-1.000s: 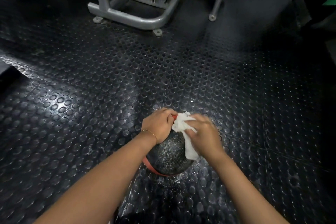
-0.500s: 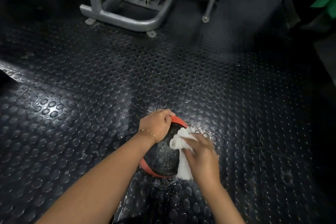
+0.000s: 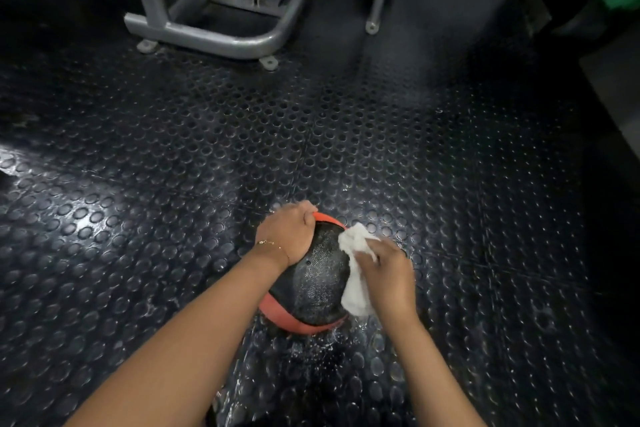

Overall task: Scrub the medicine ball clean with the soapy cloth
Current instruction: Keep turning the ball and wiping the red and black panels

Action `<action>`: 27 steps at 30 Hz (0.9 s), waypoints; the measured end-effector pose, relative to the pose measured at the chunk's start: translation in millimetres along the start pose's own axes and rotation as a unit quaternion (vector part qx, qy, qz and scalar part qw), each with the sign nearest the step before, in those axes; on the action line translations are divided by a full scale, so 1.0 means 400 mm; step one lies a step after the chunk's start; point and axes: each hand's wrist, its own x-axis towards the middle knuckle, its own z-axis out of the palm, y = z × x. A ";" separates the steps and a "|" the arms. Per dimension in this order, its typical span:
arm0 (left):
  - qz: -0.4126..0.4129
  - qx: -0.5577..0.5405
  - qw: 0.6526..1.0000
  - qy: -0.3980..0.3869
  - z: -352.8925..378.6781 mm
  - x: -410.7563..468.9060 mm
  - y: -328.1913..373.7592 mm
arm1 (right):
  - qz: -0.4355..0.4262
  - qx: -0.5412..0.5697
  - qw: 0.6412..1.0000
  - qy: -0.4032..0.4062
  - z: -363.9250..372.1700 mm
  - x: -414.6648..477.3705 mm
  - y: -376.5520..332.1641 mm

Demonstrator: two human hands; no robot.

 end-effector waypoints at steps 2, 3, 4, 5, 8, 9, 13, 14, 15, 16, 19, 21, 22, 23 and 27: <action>0.009 0.016 1.000 0.023 0.007 -0.014 -0.003 | -0.005 -0.029 1.000 0.010 0.015 0.037 -0.017; 0.022 0.031 0.999 0.039 0.010 -0.024 -0.006 | -0.009 -0.049 0.999 0.010 0.021 0.054 -0.025; 0.040 0.041 0.997 0.051 0.013 -0.031 -0.009 | -0.011 -0.066 0.998 0.002 0.025 0.070 -0.031; 0.054 0.037 0.996 0.062 0.015 -0.033 -0.013 | -0.012 -0.078 0.997 -0.013 0.028 0.080 -0.034; 0.022 -0.014 0.996 0.087 0.010 -0.030 -0.022 | -0.017 -0.076 0.995 -0.066 0.022 0.066 -0.039; 0.012 -0.017 0.995 0.093 0.008 -0.029 -0.026 | -0.010 -0.070 0.995 -0.072 0.021 0.046 -0.035; -0.010 -0.021 0.993 0.111 -0.003 -0.027 -0.034 | -0.011 0.021 1.000 -0.007 0.038 -0.062 -0.020; -0.020 -0.028 0.993 0.114 -0.008 -0.024 -0.036 | -0.024 0.038 0.999 0.001 0.046 -0.088 -0.018; -0.032 -0.035 0.992 0.115 -0.014 -0.021 -0.041 | -0.040 0.046 0.998 0.004 0.055 -0.112 -0.017; -0.040 -0.044 0.992 0.115 -0.020 -0.018 -0.048 | -0.051 0.049 0.998 0.005 0.062 -0.129 -0.017; -0.027 -0.073 0.989 0.122 -0.029 -0.035 -0.078 | -0.031 0.046 0.998 0.000 0.058 -0.093 -0.029; -0.010 -0.081 0.988 0.131 -0.026 -0.054 -0.088 | 0.009 0.028 0.999 -0.030 0.046 -0.012 -0.050; -0.009 -0.082 0.987 0.135 -0.024 -0.061 -0.091 | 0.017 0.023 0.998 -0.047 0.042 0.026 -0.061; -0.015 -0.081 0.987 0.140 -0.022 -0.063 -0.090 | 0.016 0.027 0.998 -0.057 0.038 0.051 -0.071; -0.059 -0.051 0.989 0.124 -0.027 -0.044 -0.078 | -0.013 0.032 0.997 -0.063 0.038 -0.001 -0.035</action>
